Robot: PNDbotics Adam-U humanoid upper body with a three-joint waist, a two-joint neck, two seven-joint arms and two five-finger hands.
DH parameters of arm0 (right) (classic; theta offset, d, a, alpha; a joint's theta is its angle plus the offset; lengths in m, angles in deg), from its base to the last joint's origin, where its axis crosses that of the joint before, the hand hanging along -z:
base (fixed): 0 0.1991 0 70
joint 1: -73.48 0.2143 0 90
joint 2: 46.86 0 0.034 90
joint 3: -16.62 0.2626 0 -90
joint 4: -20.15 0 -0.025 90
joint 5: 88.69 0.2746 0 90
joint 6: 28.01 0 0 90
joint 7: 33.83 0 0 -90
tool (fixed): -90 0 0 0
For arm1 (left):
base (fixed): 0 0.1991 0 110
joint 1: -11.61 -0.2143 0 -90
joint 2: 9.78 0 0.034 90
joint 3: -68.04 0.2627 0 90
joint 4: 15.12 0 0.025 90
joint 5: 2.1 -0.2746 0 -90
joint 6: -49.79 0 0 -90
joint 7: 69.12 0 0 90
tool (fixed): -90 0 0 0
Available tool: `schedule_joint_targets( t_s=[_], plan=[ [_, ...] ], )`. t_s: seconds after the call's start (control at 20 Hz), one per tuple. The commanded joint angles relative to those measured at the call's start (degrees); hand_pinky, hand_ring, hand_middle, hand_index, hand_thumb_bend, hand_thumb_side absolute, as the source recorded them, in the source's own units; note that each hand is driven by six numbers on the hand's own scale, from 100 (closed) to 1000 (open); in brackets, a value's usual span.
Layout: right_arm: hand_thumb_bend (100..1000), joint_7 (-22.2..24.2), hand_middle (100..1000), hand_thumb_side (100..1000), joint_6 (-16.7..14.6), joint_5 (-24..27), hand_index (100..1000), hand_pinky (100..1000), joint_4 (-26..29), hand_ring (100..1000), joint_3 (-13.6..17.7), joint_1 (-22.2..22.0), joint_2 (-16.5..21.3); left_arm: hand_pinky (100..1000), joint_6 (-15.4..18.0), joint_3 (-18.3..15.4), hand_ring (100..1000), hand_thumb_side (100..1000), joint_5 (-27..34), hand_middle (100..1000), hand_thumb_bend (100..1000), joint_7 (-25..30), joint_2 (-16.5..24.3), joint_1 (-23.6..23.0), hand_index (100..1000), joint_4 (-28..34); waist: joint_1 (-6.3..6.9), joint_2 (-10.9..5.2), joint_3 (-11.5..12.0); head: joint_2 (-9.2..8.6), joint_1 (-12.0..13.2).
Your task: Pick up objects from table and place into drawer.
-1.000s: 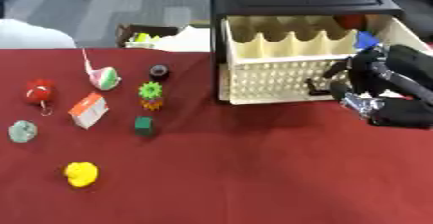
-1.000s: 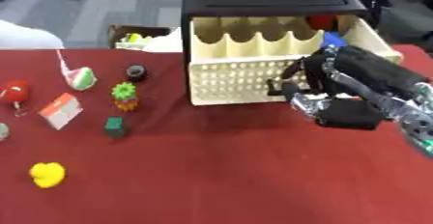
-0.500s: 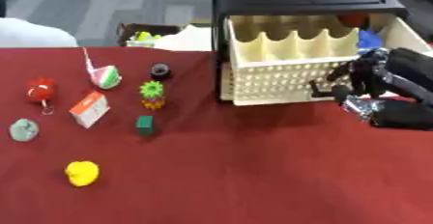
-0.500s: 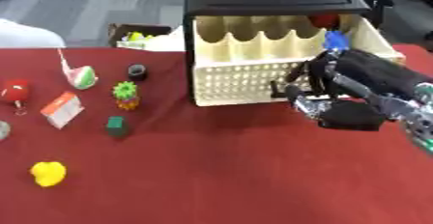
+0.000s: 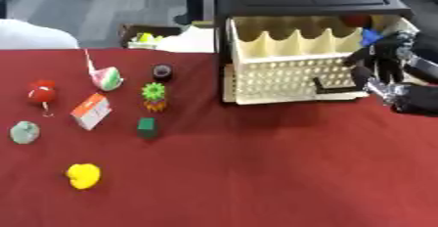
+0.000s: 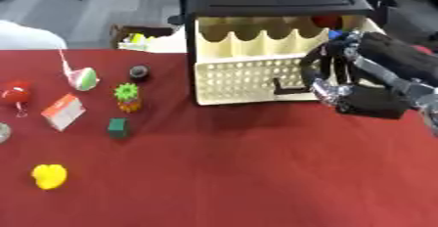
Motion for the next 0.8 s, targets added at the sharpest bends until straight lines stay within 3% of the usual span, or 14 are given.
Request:
schedule_joint_targets(
  t_s=[0.05,0.45,0.8],
  plan=[
    [100,-1.0,454,1000,-0.5,1.6,761,306,0.3,389,2.1,0.7,2.0,475,0.0,-0.4,579,822,-0.1,615,100,-0.2,0.8,0.3,751,1.0,-0.05,-1.36,-0.2,0.27,0.4],
    [100,-2.0,445,1000,-1.6,3.6,756,302,0.3,381,3.4,-0.4,2.2,476,0.0,-0.4,580,821,-0.1,615,100,-0.3,0.9,0.1,751,1.0,0.11,-1.85,-0.7,0.42,1.0],
    [100,-4.7,425,1000,-1.8,7.8,743,300,0.3,363,6.7,0.1,1.5,476,0.0,-0.6,580,819,-0.2,616,100,-0.6,1.1,0.0,752,1.0,0.32,-2.18,-1.1,0.66,1.8]
  ],
)
